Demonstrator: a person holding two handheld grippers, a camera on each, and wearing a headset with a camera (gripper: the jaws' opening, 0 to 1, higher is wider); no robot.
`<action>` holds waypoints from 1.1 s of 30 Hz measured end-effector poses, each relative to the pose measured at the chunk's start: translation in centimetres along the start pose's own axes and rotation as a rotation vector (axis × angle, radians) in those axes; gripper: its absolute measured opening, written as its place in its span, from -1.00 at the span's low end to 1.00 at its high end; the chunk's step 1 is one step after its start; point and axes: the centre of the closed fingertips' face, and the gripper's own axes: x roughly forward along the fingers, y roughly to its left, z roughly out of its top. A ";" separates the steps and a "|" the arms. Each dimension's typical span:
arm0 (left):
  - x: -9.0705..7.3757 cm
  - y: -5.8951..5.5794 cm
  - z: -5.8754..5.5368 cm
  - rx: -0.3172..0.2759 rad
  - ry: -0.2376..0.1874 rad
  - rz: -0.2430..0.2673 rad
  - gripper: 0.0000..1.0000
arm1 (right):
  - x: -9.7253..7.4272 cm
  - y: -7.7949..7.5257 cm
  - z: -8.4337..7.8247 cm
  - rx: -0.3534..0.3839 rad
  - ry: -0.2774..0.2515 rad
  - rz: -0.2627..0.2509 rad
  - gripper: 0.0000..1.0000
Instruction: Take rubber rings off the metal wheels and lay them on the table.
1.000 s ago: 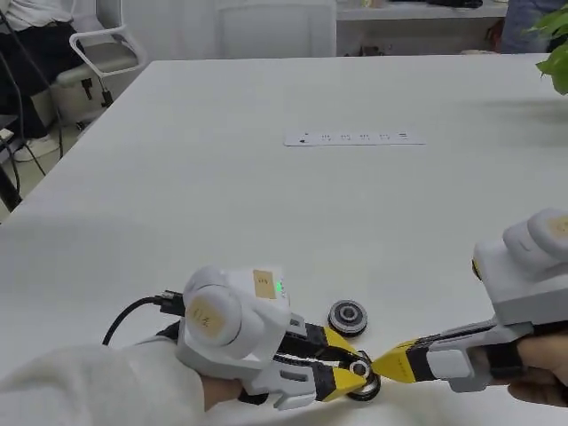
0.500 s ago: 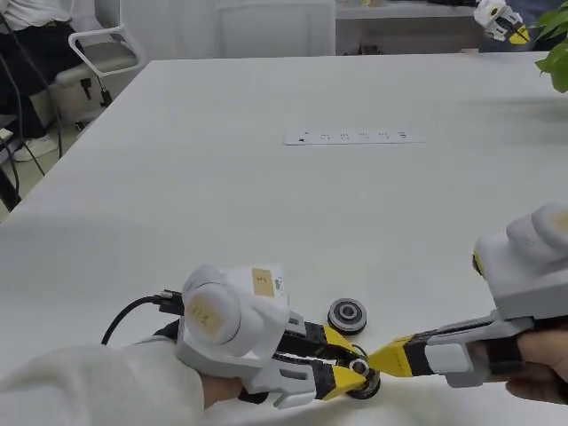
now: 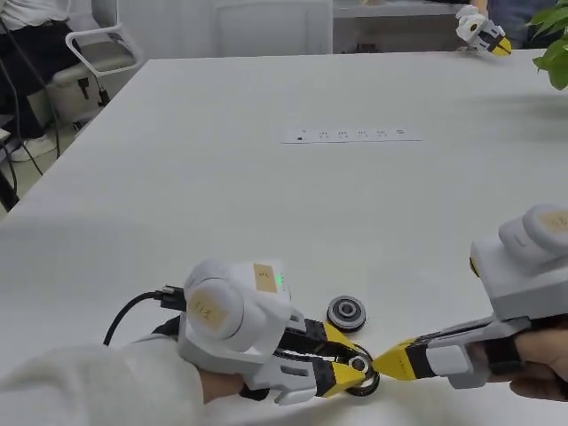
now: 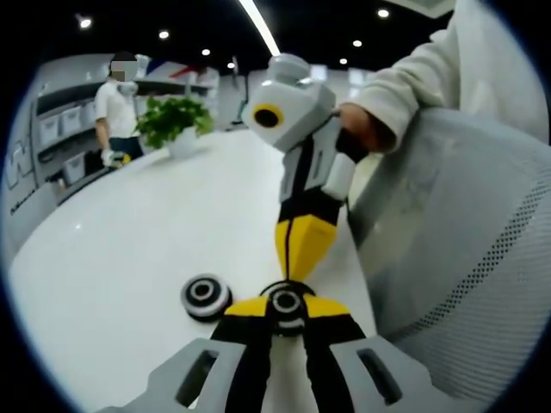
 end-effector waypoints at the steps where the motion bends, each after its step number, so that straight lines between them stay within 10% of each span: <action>1: 0.0 0.0 0.0 -0.004 0.008 0.001 -0.72 | 0.0 0.0 0.1 0.003 -0.003 0.001 -1.00; 15: -0.2 -1.0 0.8 0.091 0.049 -0.030 -0.51 | -0.3 0.3 0.3 0.019 -0.020 0.014 -1.00; 22: -1.0 -0.9 3.0 0.129 -0.002 -0.005 -0.37 | -0.4 0.2 0.5 0.023 -0.031 0.016 -1.00; 33: -2.4 -1.5 4.6 0.140 0.004 -0.019 0.27 | -0.5 0.4 0.8 0.021 -0.042 0.027 -1.00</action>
